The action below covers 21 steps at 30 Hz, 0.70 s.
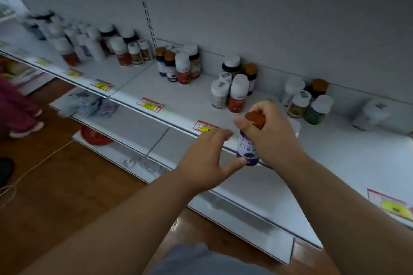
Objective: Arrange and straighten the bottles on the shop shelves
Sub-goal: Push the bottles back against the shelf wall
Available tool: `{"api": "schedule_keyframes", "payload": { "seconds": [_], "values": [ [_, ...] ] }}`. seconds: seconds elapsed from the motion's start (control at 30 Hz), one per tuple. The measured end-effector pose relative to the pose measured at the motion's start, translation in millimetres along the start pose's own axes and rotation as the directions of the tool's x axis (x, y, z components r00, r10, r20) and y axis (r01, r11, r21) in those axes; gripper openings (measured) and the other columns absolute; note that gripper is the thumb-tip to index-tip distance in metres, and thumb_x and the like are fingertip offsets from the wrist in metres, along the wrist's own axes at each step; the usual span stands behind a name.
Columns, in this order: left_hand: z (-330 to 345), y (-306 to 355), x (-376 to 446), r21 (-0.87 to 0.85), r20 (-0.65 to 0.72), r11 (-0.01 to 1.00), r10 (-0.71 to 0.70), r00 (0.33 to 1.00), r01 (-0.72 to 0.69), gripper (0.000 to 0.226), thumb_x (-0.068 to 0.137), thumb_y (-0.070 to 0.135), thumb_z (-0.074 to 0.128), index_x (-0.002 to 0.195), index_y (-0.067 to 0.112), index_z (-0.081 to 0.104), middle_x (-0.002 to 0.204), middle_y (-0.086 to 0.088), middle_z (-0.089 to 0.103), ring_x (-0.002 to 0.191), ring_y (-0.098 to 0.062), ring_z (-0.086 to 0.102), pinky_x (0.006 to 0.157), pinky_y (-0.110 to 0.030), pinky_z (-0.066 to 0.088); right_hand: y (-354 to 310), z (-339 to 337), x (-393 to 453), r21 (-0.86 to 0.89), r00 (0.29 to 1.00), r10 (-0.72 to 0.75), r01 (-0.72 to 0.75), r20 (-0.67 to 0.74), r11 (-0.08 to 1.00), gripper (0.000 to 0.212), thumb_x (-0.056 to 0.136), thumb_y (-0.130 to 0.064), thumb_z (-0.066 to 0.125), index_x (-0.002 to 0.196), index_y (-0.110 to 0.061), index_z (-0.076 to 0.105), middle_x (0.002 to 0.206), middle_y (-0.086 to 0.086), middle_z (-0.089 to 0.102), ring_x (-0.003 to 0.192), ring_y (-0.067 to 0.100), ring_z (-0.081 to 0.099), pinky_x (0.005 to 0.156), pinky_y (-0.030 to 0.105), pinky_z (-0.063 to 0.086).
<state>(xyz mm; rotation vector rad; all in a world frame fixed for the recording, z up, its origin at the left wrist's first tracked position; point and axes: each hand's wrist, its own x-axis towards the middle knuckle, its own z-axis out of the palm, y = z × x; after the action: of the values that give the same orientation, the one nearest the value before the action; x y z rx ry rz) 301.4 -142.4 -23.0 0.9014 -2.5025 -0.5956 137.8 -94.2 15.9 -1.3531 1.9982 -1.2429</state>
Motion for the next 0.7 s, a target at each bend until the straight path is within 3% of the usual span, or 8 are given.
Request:
{"api": "schedule_keyframes", "payload": {
  "seconds": [0.17, 0.3, 0.47, 0.7],
  "values": [
    [-20, -58, 11, 0.057, -0.005, 0.998, -0.009, 1.000, 0.009, 0.071, 0.078, 0.073, 0.049, 0.131, 0.025, 0.045, 0.125, 0.005, 0.053, 0.114, -0.012, 0.048, 0.094, -0.027, 0.041, -9, 47, 31, -0.068, 0.999, -0.037, 0.038, 0.013, 0.997, 0.033, 0.074, -0.061, 0.062, 0.095, -0.041, 0.045, 0.088, -0.018, 0.058, 0.080, -0.006, 0.056, 0.063, 0.017, 0.039],
    [-29, -118, 50, 0.171, 0.065, 0.985, -0.030, 0.997, 0.018, 0.082, 0.078, 0.073, 0.052, 0.140, 0.021, 0.038, 0.138, 0.000, 0.047, 0.123, -0.018, 0.044, 0.100, -0.032, 0.038, -15, 82, 72, -0.182, 0.997, -0.074, 0.071, -0.004, 0.981, 0.035, 0.075, -0.061, 0.058, 0.100, -0.041, 0.043, 0.095, -0.009, 0.057, 0.085, 0.010, 0.055, 0.069, 0.027, 0.041],
    [-32, -173, 105, 0.314, 0.206, 0.944, 0.032, 0.978, -0.097, 0.095, 0.081, 0.074, 0.046, 0.149, 0.010, 0.025, 0.154, -0.016, 0.029, 0.141, -0.029, 0.026, 0.115, -0.038, 0.023, -21, 124, 120, -0.304, 0.998, -0.055, 0.060, 0.024, 0.951, 0.037, 0.086, -0.044, 0.064, 0.113, -0.021, 0.051, 0.097, -0.007, 0.052, 0.091, 0.013, 0.050, 0.070, 0.025, 0.035],
    [-13, -206, 122, 0.321, 0.313, 0.916, 0.138, 0.940, -0.241, 0.102, 0.083, 0.079, 0.026, 0.152, 0.005, 0.014, 0.158, -0.018, 0.018, 0.147, -0.030, 0.009, 0.118, -0.041, 0.007, -24, 154, 139, -0.385, 0.995, 0.042, -0.005, 0.086, 0.923, 0.032, 0.091, -0.044, 0.056, 0.115, -0.024, 0.047, 0.109, -0.002, 0.053, 0.099, 0.016, 0.048, 0.081, 0.033, 0.043]
  ]
}}
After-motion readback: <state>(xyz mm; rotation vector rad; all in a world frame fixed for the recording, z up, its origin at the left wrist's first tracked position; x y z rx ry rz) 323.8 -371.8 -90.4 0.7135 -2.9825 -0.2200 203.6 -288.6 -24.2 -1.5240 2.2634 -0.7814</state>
